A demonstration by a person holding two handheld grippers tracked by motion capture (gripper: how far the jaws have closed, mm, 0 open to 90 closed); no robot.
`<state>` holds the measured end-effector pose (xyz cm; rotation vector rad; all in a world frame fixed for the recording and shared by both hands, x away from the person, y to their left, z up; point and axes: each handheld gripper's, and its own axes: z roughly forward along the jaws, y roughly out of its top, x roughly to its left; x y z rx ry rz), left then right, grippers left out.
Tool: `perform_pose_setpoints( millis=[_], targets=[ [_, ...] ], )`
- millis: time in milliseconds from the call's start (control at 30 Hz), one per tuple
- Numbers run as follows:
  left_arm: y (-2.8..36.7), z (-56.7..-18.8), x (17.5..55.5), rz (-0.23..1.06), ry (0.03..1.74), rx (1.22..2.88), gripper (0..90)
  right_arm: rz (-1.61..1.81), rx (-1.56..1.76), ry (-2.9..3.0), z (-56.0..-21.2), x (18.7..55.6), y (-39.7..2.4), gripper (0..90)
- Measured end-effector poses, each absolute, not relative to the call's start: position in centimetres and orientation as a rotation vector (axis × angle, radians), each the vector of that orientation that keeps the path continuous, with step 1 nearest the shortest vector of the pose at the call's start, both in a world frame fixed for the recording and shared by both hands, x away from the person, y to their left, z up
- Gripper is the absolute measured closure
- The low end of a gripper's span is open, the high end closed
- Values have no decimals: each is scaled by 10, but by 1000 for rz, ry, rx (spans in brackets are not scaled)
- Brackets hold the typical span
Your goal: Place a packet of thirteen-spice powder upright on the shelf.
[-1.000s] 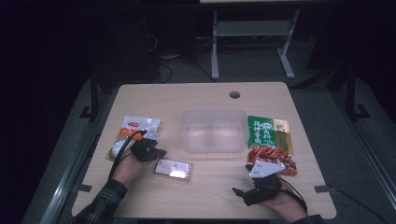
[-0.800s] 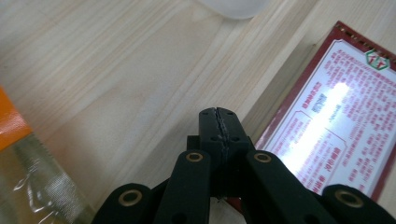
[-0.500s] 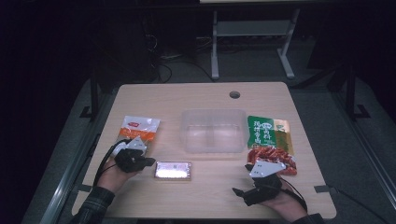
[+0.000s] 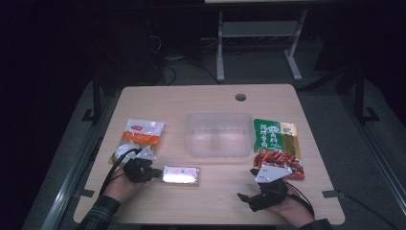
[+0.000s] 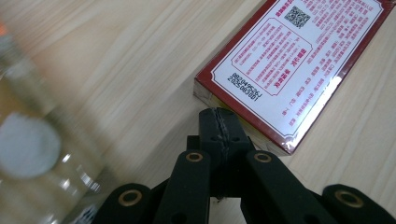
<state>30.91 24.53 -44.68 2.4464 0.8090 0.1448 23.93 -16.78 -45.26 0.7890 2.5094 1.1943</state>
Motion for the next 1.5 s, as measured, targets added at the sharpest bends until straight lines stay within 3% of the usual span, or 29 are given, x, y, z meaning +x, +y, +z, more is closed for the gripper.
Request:
perform_pose_setpoints(
  millis=[333, 433, 567, 700, 833, 1133, 1500],
  targets=[
    [202, -449, 307, 66, 646, 2453, 896, 1201, 785, 2512, -453, 239, -168, 81],
    [198, -449, 305, 74, 599, 2476, 848, 1203, 777, 2513, -453, 239, -167, 81],
    [211, -445, 304, 71, 529, 2438, 654, 1209, 773, 2509, -452, 238, -168, 81],
    [216, -445, 300, 79, 421, 2426, 405, 1208, 773, 2512, -453, 238, -168, 81],
    [210, -449, 302, 84, 364, 2448, 266, 1207, 771, 2516, -453, 239, -167, 81],
    [197, -456, 310, 40, 295, 2464, 206, 1214, 758, 2519, -453, 239, -166, 95],
    [187, -461, 317, 3, 240, 2464, 228, 1211, 769, 2522, -454, 240, -166, 96]
  ],
)
